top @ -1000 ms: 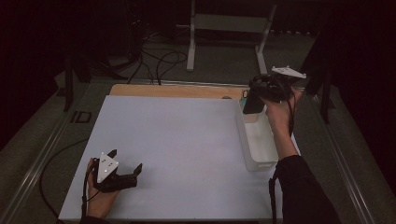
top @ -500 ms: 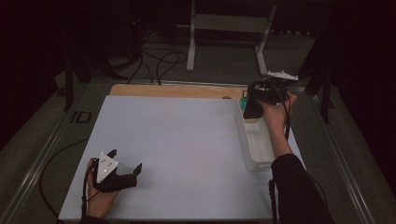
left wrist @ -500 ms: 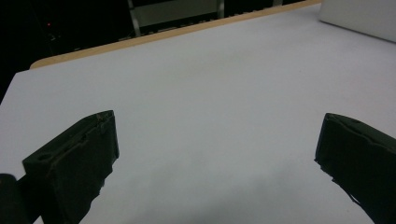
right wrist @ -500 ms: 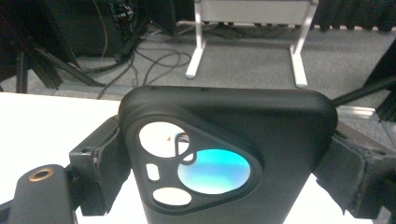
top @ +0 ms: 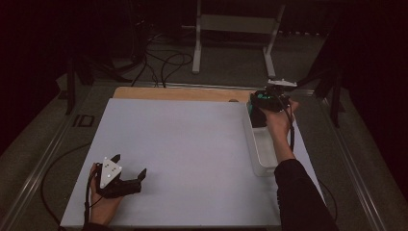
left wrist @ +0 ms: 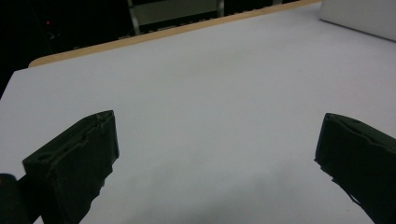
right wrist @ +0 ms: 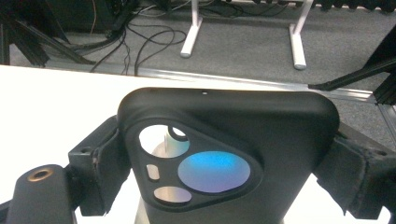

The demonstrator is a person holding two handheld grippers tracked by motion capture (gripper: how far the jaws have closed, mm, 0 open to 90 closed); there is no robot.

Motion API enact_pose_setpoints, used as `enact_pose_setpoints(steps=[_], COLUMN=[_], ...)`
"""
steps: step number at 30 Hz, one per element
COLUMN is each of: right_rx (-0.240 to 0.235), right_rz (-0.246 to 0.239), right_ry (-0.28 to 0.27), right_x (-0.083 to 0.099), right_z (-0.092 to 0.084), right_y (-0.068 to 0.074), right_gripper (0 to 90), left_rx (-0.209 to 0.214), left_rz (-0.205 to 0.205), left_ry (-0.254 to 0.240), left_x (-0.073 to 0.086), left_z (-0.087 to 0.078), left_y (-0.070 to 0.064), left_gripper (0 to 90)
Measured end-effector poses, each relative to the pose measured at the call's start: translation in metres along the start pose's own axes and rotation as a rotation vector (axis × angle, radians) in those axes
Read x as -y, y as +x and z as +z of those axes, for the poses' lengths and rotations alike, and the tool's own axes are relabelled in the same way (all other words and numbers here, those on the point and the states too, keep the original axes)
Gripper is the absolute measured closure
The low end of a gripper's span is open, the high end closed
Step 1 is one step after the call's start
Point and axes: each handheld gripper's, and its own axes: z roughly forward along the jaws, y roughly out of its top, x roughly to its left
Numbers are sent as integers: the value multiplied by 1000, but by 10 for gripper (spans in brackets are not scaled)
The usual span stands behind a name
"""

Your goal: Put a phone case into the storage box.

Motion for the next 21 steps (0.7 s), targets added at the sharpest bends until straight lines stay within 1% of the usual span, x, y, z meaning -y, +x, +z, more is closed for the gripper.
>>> enact_pose_setpoints(steps=[4, 6, 10, 11, 14, 16, 19, 20, 21], right_rx=[5, 25, 31, 26, 30, 29, 45, 27, 27], right_rz=[0, -7, 13, 23, 17, 4, 8, 3, 3], right_ry=[25, 34, 34, 35, 32, 36, 60, 56, 56], right_x=[2, 3, 4, 5, 6, 5, 1, 0, 0], right_z=[8, 11, 17, 18, 22, 24, 28, 28, 28], right_y=[2, 3, 2, 1, 2, 3, 5, 5, 5], right_gripper=[127, 126, 126, 126, 125, 121, 89, 81, 81], left_rx=[1, 1, 3, 2, 1, 0, 3, 3, 4], left_rz=[-3, -6, -5, -4, -8, -10, -12, -12, -12], left_ry=[-2, -4, -4, -4, -4, -5, -8, -8, -7], left_x=[0, 0, 0, 0, 1, 0, 1, 1, 1], left_z=[0, -1, -1, -1, -1, -1, -2, -2, -2], left_y=[0, 1, 1, 1, 1, 1, 2, 2, 2], left_gripper=[1, 1, 1, 1, 1, 1, 1, 1, 1])
